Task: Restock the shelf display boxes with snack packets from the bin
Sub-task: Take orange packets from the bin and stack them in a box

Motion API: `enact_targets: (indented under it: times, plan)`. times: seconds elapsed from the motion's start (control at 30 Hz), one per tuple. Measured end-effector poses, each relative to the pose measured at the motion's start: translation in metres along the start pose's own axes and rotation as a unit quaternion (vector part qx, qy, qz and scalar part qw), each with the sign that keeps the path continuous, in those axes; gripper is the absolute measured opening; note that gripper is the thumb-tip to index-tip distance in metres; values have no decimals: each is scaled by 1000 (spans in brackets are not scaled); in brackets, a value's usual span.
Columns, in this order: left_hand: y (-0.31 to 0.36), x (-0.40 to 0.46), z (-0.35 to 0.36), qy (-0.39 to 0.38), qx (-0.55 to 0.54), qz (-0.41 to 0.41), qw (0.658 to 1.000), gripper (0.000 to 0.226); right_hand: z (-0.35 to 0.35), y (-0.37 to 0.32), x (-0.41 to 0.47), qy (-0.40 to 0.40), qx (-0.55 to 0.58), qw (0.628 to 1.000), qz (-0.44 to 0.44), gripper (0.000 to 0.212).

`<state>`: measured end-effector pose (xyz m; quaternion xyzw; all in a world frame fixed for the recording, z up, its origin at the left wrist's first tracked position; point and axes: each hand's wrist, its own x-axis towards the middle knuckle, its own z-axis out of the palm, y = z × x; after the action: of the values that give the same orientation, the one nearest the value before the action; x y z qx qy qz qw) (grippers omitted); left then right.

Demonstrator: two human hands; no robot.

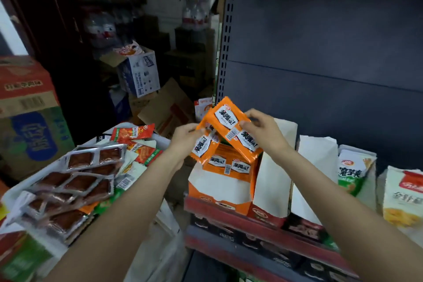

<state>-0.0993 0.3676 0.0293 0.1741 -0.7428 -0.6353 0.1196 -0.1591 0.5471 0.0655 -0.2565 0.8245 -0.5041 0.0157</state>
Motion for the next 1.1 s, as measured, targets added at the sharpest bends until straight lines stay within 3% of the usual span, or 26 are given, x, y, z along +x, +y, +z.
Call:
enact_targets:
  times: [0.17,0.27,0.43,0.57,0.63,0.73,0.83,0.93,1.0,1.1]
  plan:
    - [-6,-25,-5,-86,-65,-22,994,40,3,4,-21,-68,-226,964,-122,13]
    - [-11,-48,-2,-123,17,8,992,55,9,5,-44,-31,-341,922,-183,27]
    - [-14,-86,-5,-146,186,180,955,24,21,-2,-81,50,-382,895,-226,34]
    - [-6,-89,-15,-118,232,228,938,26,16,-10,-81,-50,-388,895,-213,68]
    - [-3,-83,-16,-99,216,243,940,25,14,-10,-73,-53,-408,890,-197,65]
    - [-3,-69,-14,-104,225,256,935,19,14,-8,-61,8,-460,863,-209,47]
    - [-3,-54,-13,-84,213,268,936,17,16,-3,-50,-4,-418,890,-184,31]
    - [-1,-40,-10,-12,219,285,933,22,20,8,-41,13,-327,932,-156,22]
    - [-3,-31,-8,25,242,284,927,23,25,16,-36,11,-322,937,-136,22]
    - [-12,-18,-4,16,277,274,921,17,30,29,-33,-6,-340,936,-95,24]
